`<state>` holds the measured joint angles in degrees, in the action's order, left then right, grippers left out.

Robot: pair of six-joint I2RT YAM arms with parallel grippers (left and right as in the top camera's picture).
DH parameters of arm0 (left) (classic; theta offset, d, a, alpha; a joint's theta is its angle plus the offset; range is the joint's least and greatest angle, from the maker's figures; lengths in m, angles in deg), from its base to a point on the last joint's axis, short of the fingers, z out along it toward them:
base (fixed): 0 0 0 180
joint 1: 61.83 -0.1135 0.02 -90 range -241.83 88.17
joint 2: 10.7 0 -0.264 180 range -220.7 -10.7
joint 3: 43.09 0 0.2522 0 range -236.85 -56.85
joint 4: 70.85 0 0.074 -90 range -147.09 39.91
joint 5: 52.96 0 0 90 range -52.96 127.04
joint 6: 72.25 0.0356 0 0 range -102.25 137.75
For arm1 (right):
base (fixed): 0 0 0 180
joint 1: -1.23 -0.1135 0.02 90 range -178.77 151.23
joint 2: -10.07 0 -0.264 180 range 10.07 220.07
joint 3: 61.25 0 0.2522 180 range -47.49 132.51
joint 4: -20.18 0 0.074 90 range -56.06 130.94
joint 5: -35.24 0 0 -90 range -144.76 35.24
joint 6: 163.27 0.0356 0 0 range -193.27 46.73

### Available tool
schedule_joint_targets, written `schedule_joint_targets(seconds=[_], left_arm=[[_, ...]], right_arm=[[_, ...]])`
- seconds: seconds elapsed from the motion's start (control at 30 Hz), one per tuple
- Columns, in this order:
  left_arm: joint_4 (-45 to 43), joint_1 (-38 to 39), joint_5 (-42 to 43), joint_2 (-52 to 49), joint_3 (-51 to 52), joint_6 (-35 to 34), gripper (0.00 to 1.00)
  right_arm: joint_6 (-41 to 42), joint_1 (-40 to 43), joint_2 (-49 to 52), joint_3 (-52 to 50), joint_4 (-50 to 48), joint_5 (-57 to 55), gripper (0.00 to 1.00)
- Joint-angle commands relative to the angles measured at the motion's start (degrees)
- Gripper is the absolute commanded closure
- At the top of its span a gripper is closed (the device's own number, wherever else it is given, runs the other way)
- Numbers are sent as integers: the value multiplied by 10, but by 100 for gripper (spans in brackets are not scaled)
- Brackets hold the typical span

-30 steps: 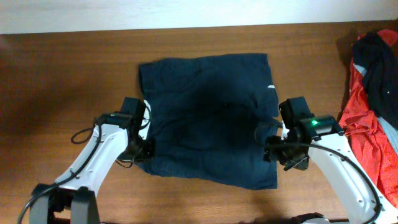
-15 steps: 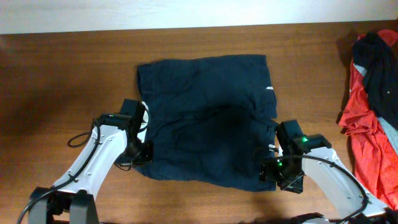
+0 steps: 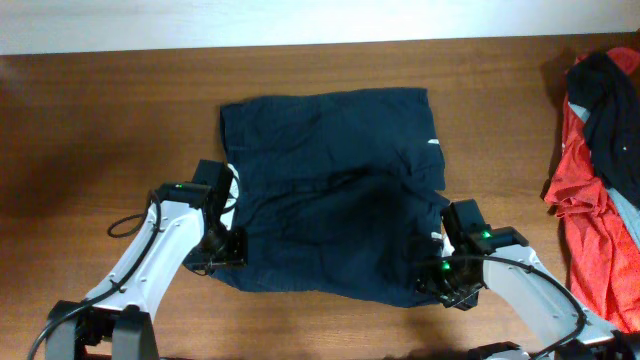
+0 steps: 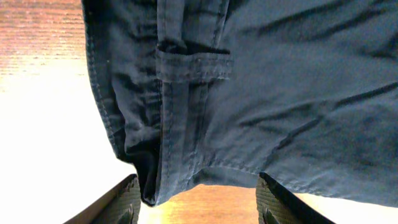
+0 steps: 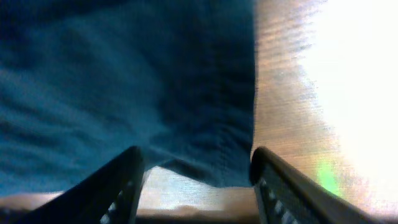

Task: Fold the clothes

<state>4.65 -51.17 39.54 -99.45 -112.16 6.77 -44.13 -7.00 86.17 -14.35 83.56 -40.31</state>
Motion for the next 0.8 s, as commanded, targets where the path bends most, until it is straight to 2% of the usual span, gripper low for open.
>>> schedule_joint_targets(seconds=[0.0, 0.07, 0.13, 0.17, 0.2, 0.23, 0.37, 0.43, 0.6, 0.63, 0.77], left_arm=[[7, 1, -11, 9, -11, -1, 36], [7, 1, -32, 9, -10, -1, 32], [7, 1, -49, 9, -10, -1, 29], [6, 0, -49, 9, -10, -2, 29], [7, 1, -49, 9, -10, -2, 28], [6, 1, -49, 9, -9, -2, 28], [-7, 1, -33, 9, 8, -9, 29], [-11, 1, -5, 9, 20, -8, 38], [-21, 1, 12, 9, 49, -9, 97], [-23, 1, 12, 9, 55, -10, 100], [-25, 0, 13, 9, 66, -13, 100]], right_arm=[[16, 4, 16, -8, -7, -7, 43], [18, 4, 27, -8, -10, -7, 46], [21, 4, 37, -8, -13, -5, 57], [21, 4, 40, -8, -15, -5, 68], [21, 4, 40, -7, -14, -5, 91], [21, 4, 40, -7, -12, -5, 96], [20, 4, 40, 3, -4, -13, 96], [20, 4, 40, 17, 8, -27, 96], [13, 4, 29, 54, 41, -51, 96], [12, 4, 27, 59, 46, -53, 96], [12, 4, 17, 82, 62, -62, 96]])
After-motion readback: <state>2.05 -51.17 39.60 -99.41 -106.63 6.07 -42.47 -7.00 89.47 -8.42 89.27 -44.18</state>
